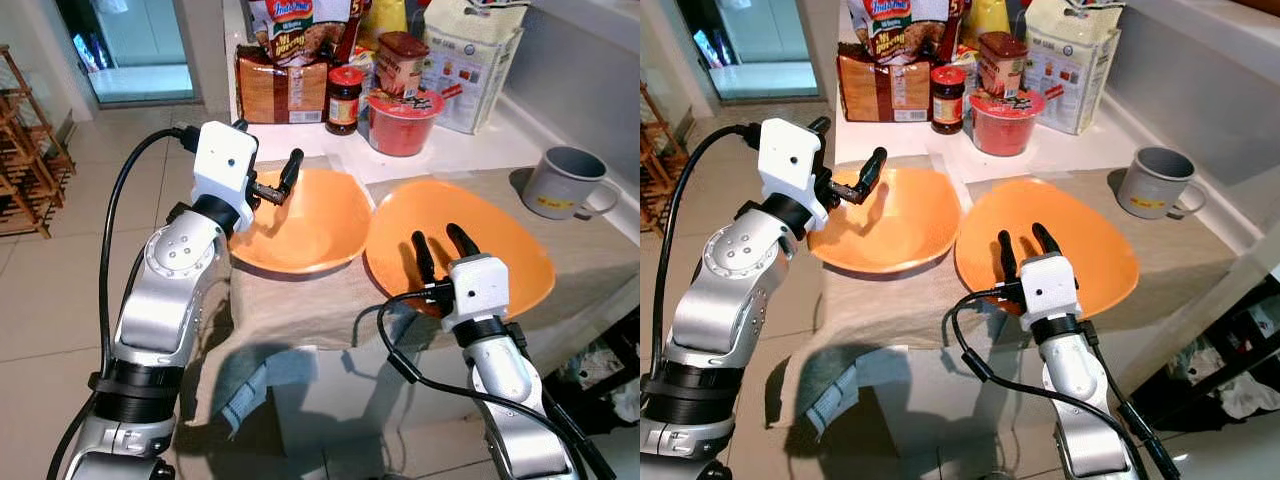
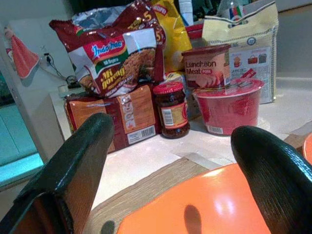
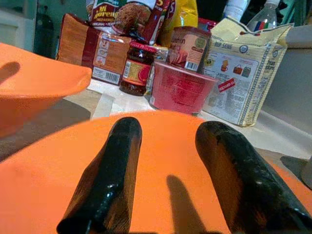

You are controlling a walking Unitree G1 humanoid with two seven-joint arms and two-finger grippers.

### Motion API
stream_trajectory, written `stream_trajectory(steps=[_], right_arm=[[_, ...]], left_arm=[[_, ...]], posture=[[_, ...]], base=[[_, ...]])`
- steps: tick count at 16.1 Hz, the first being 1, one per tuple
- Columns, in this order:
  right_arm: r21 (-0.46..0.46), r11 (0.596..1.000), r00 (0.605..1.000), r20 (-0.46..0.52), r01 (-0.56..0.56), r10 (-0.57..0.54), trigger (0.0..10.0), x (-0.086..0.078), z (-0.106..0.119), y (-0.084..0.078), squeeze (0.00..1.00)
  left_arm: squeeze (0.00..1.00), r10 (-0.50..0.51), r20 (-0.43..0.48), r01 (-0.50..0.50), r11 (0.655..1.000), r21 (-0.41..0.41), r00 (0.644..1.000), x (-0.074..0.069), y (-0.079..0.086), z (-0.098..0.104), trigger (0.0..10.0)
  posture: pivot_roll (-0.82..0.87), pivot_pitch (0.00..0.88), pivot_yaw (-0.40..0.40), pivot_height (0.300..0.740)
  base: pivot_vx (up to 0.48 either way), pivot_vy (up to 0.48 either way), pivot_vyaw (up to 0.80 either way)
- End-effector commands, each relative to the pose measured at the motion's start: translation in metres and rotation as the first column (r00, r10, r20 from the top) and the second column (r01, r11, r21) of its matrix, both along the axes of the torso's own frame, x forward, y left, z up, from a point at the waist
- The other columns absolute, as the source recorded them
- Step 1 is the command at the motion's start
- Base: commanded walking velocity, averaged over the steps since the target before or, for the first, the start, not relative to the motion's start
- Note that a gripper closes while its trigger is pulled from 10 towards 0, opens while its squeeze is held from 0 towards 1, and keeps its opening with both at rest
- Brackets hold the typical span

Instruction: Setting the table

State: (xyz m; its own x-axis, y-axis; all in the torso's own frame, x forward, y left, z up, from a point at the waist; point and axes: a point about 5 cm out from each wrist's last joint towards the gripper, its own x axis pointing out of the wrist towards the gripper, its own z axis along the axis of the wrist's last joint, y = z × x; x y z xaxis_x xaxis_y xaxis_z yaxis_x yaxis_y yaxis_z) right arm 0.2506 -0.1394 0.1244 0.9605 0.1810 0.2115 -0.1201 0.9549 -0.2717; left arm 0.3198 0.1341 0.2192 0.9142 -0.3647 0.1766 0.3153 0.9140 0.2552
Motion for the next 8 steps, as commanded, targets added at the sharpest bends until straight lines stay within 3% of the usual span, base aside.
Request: stream_trajectory(steps=[1, 8], right_arm=[[-0.008, 1.000, 1.000, -0.025, -0.005, 0.005, 10.0, -0.0025, -0.0044, -0.0010, 0.00], [-0.022, 1.000, 1.000, -0.023, -0.021, 0.020, 10.0, -0.0039, -0.0042, -0.0013, 0.00]], left_arm=[[0.00, -0.001, 0.007, 0.001, 1.000, -0.001, 1.000, -0.0020, -0.0009, 0.0024, 10.0], [0.00, 0.007, 0.000, -0.007, 1.000, -0.030, 1.000, -0.0084, -0.0053, -0.0028, 10.0]], posture=[[0.04, 0.004, -0.009, 0.740], [0.03, 0.000, -0.018, 0.740]], base=[[0.000, 0.000, 0.00], [0.000, 0.000, 0.00]])
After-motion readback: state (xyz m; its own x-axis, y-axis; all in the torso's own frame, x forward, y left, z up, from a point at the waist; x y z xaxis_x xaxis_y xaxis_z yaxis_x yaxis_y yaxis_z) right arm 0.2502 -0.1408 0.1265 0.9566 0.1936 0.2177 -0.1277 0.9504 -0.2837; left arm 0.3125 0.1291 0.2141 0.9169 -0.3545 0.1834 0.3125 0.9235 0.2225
